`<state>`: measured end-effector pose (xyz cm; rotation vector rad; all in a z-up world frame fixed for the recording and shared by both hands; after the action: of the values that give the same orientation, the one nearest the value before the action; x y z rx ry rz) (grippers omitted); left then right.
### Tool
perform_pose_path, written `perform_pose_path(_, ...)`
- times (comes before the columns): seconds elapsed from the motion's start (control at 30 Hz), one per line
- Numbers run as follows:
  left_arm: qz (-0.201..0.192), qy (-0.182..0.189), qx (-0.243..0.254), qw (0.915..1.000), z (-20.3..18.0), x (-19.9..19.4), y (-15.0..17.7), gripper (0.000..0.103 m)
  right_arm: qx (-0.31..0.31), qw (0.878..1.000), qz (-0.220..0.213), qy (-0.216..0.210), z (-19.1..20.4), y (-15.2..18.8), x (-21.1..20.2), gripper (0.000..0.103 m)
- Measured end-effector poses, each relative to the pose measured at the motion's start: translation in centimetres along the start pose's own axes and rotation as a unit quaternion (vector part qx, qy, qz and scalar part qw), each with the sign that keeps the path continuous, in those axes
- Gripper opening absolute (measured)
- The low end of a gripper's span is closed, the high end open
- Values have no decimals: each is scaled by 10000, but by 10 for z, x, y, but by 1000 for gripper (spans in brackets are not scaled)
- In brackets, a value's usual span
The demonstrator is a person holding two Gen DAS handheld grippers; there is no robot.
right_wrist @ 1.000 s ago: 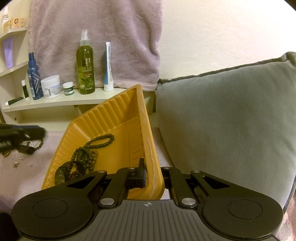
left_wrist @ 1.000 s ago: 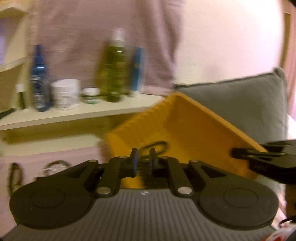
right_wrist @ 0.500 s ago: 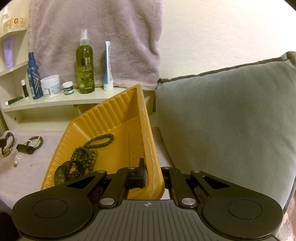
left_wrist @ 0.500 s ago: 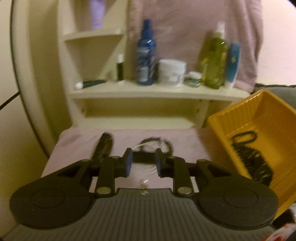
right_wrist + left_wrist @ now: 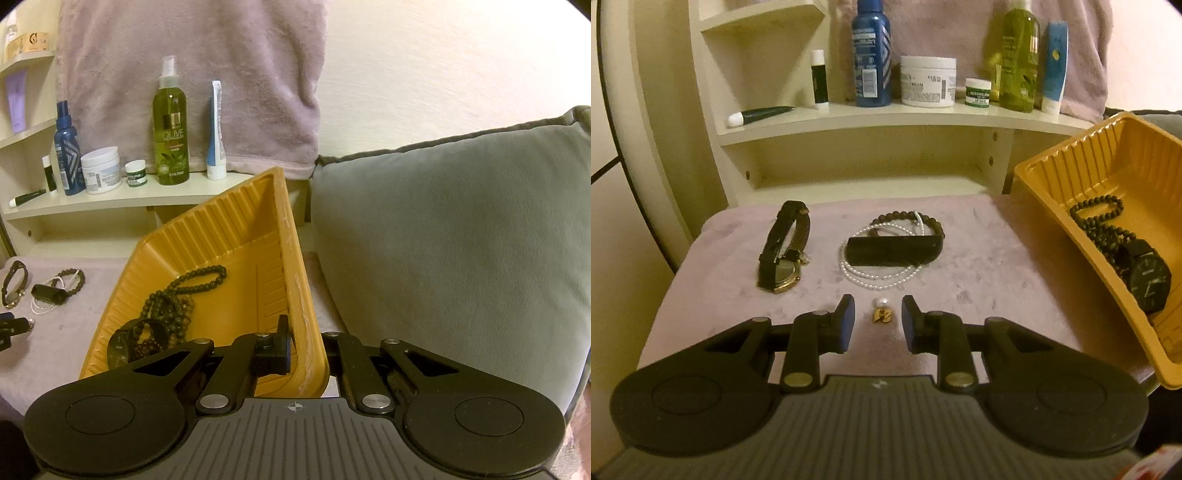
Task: Organize jewelry
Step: 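Move the left tool back over the remaining jewelry, then pinch the small gold earring with the left tool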
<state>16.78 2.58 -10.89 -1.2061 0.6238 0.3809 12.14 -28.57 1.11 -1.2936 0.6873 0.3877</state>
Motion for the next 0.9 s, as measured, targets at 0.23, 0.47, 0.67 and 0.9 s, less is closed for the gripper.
perform_pose_path(0.23,61,8,71,10000,-1,10,-1,24,4,10000,1,1,0,0,0,6)
perform_pose_path(0.47,85,2,165,9998,-4,19,-2,24,12,10000,40,30,-2,1,2,6)
perform_pose_path(0.67,75,10,187,9998,-4,22,-3,20,-17,10000,47,56,-2,1,3,6)
perform_pose_path(0.9,77,3,223,9997,-6,23,-4,9,-1,10000,50,39,-3,0,4,6)
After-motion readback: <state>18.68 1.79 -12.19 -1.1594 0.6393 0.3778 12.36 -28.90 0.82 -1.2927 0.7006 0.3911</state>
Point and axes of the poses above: each gripper's, at about its wrist camera, not at the fingertips, and x roughly the way its jaws point, z to its left, y to its underside, the point moved 4 cm from there along x, roughly the way its jaws point, and after that the axes turned 15 degrees about x, right-handed, at the moved point
